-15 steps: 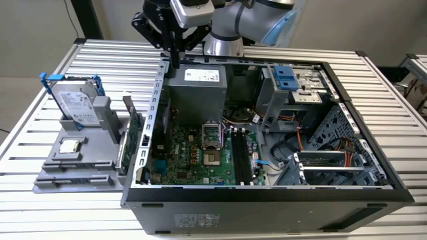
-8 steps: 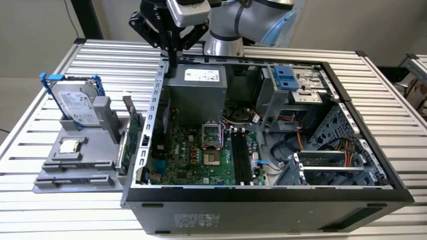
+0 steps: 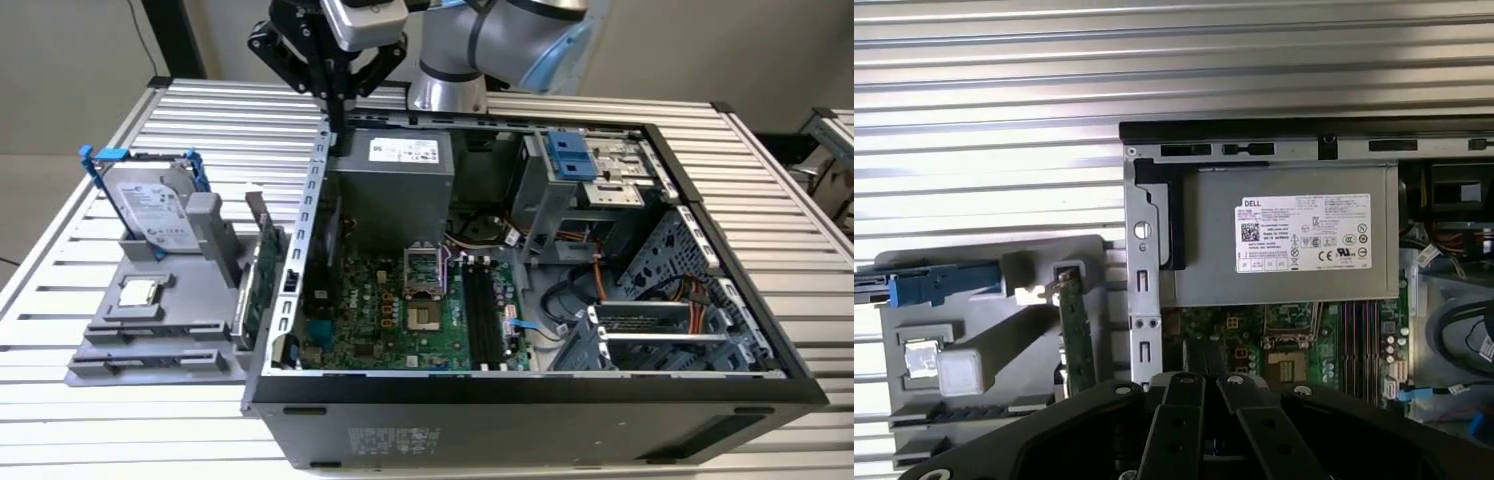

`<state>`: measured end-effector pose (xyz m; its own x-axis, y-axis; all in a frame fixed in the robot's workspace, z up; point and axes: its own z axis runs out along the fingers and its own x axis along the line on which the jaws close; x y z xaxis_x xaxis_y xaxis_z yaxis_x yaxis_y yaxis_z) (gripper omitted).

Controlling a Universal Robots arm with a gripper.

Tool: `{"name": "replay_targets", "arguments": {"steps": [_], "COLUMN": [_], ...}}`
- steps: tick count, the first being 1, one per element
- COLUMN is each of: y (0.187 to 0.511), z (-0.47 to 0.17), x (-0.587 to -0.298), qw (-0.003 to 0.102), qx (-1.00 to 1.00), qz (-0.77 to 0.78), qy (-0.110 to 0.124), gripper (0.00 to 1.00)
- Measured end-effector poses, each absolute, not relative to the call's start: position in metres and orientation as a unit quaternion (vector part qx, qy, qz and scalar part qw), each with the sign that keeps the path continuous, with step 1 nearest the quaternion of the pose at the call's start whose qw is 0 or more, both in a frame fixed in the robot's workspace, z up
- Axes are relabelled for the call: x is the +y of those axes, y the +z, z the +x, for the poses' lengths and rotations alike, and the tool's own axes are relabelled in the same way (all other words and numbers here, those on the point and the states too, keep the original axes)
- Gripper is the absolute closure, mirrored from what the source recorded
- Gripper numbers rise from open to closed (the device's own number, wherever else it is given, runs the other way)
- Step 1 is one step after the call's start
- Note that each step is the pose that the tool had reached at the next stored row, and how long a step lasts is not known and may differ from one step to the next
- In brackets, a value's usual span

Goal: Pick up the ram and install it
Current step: 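Reach for the ram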

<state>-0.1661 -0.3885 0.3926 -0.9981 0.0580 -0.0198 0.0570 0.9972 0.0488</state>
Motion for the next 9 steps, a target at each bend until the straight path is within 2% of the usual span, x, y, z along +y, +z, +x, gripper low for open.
{"name": "replay_targets", "arguments": {"steps": [9], "y": [0.393], "z": [-0.180], "x": [-0.388], "qw": [0.010], "qx": [1.000], "qz": [0.015], "qy": [0.024], "gripper": [1.00]}}
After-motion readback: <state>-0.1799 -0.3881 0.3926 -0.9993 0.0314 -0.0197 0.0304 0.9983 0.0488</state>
